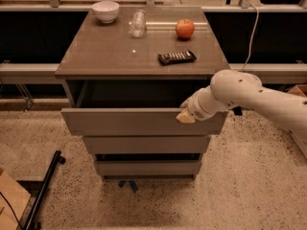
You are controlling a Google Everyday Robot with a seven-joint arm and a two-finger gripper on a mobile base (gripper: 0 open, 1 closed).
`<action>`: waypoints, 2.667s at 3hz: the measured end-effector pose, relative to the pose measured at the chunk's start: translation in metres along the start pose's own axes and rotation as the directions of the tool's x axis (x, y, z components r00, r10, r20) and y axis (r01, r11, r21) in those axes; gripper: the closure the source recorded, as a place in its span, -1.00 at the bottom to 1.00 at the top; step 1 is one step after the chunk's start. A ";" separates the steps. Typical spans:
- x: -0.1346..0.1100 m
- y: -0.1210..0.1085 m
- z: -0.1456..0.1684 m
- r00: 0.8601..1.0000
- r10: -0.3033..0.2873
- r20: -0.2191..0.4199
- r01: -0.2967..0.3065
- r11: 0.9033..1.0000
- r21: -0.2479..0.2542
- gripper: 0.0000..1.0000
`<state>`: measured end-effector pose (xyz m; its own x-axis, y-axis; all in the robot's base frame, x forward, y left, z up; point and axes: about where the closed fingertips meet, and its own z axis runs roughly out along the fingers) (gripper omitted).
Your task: Open top drawer
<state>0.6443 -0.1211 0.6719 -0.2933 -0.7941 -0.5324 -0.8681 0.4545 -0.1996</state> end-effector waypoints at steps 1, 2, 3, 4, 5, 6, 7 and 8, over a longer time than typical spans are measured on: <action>0.001 0.001 -0.002 1.000 0.002 -0.004 -0.002 1.000 0.003 -0.31; 0.016 0.019 -0.022 0.999 0.029 -0.036 -0.028 0.999 0.017 -0.23; 0.016 0.019 -0.022 0.999 0.029 -0.036 -0.028 0.999 0.017 0.23; 0.033 0.035 -0.039 0.996 0.062 -0.061 -0.061 0.998 0.023 0.68; 0.032 0.034 -0.041 0.996 0.062 -0.061 -0.061 0.998 0.023 1.00; 0.049 0.050 -0.062 0.995 0.078 -0.063 -0.077 0.997 0.008 1.00; 0.047 0.047 -0.061 0.995 0.078 -0.063 -0.077 0.997 0.008 1.00; 0.047 0.047 -0.061 0.995 0.077 -0.063 -0.077 0.997 0.008 0.62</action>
Offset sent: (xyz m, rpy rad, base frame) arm -0.1075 -0.0473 0.0233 -0.0857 0.0519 -0.1425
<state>0.5648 -0.1616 0.6873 -0.3842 -0.7802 -0.4936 -0.8397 0.5176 -0.1645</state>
